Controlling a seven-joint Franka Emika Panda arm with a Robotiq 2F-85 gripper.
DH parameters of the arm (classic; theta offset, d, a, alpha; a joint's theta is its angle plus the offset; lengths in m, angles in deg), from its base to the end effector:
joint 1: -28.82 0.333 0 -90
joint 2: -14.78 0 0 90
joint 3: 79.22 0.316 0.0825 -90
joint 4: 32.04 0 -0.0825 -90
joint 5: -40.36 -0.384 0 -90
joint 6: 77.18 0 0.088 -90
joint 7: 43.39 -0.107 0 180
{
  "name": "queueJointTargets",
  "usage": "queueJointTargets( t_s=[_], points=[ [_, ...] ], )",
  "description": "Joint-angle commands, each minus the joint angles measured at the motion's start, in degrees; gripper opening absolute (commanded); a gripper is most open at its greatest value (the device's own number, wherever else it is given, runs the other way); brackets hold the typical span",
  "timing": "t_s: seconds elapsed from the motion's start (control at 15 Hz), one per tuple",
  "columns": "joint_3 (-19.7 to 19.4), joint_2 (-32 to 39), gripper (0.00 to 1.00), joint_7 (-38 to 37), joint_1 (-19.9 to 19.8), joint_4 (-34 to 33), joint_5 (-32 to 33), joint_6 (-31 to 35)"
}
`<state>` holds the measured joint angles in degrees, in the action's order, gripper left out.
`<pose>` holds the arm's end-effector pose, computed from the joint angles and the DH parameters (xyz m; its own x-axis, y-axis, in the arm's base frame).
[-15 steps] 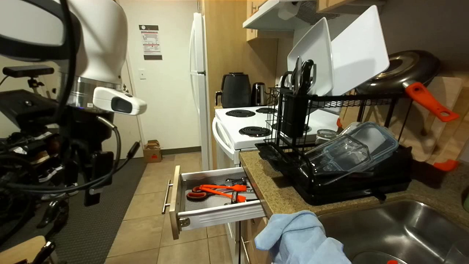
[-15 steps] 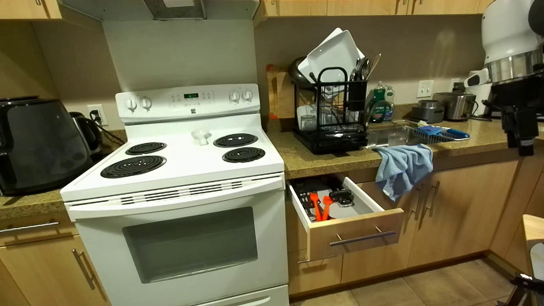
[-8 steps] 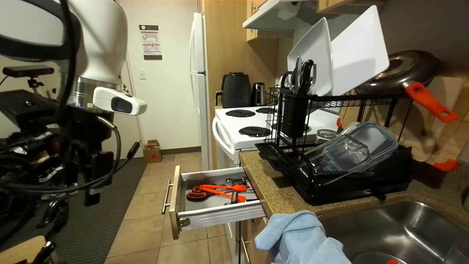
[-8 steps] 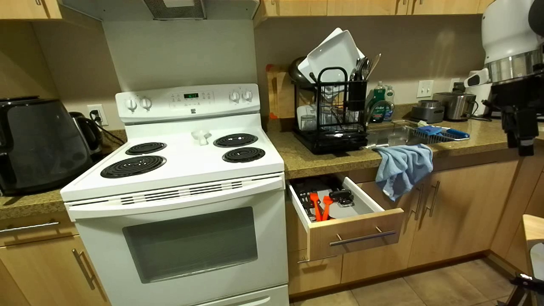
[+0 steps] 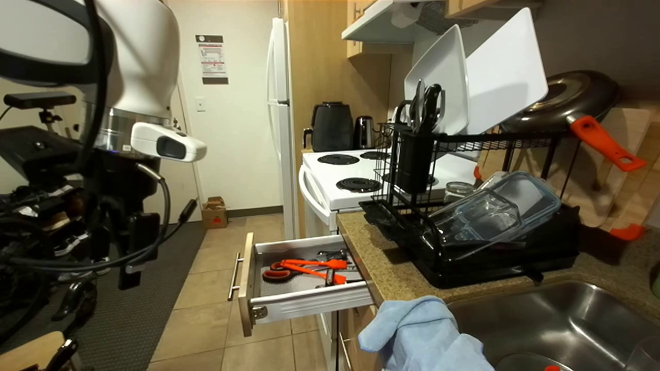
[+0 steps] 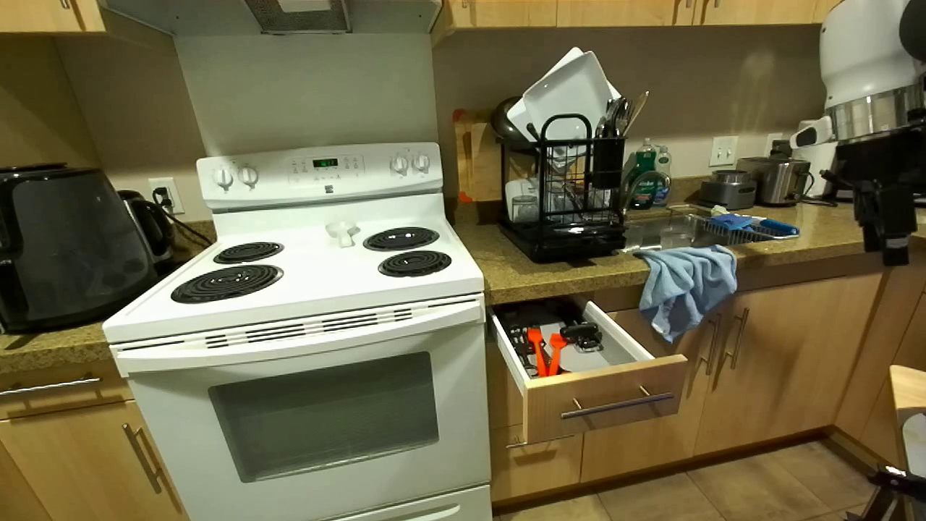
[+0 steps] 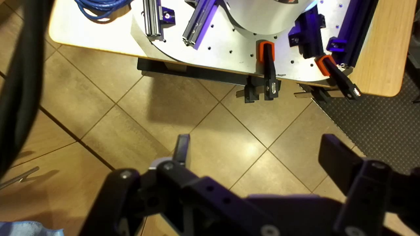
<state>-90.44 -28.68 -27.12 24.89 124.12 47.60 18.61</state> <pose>0.2716 -0.0823 0.4147 0.9508 0.1338 -0.2795 0.1097 -0.9889 -0.1003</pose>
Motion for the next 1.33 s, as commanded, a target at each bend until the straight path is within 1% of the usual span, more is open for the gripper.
queueJointTargets(
  t_s=[0.0,1.0,1.13,1.27],
  points=[
    [0.19,0.03,1.00,0.09,-0.16,-0.11,-0.13,-0.14],
    [0.18,0.03,1.00,0.09,-0.16,-0.11,-0.13,-0.14],
    [0.76,2.06,1.00,-0.29,0.46,-0.42,0.02,1.52],
    [1.83,4.14,1.00,-0.36,2.10,-1.17,-0.55,3.51]
  ],
)
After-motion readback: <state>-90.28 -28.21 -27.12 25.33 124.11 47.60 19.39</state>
